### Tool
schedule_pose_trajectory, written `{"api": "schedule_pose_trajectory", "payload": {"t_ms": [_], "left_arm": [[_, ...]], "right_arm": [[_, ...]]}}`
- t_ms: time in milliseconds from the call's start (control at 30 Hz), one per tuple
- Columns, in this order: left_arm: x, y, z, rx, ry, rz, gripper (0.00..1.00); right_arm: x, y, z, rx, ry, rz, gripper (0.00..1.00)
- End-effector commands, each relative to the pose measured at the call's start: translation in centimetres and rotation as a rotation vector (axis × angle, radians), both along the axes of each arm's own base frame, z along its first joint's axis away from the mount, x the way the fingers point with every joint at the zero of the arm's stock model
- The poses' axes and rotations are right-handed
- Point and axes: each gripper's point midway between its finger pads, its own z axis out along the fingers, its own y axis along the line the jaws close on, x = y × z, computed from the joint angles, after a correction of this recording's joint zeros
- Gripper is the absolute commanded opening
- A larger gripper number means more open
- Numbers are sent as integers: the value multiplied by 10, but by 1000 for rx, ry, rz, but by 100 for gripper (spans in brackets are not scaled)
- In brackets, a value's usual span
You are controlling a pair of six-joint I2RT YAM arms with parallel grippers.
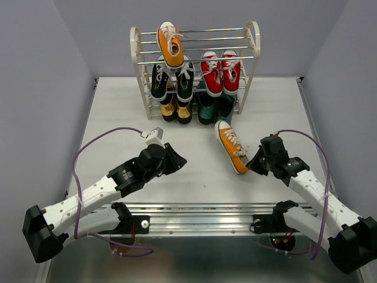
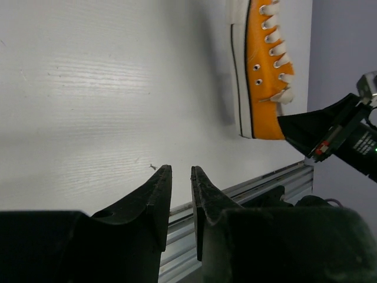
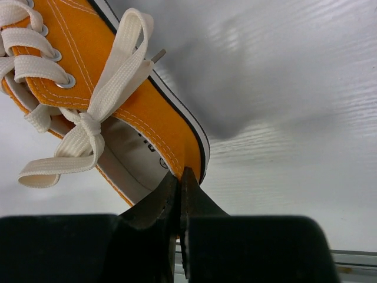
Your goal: Place and organize the shoes onto the shoe shelf
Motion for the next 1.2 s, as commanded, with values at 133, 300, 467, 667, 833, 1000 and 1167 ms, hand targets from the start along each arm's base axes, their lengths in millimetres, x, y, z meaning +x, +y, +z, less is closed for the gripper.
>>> {"api": "schedule_pose_trajectory", "payload": {"t_ms": [133,300,467,667,833,1000,1167], "left_arm": [[-3,-21,1,-52,17,-3,38],[-7,-32,-9,-45,70,13,47],[-9,-35,-9,-64,95,54,64],[-4,-50,-8,-58,120,78,75],[-10,-79,-25,42,158,38,73],[-12,-94,-47,129,195,27,70],[-12,-95,-77,208,252,69,60]], "right_arm": [[4,63,2,63,-63,97,1],[-12,118,-3,-8,-51,197,1],[-11,117,-9,-81,-42,199,67],[1,64,35,-261,-170,86,100],[2,22,74,-316,-242,-29,100],[-6,3,99,-281,-299,-83,100],[-12,-2,103,-285,-281,-81,100]]}}
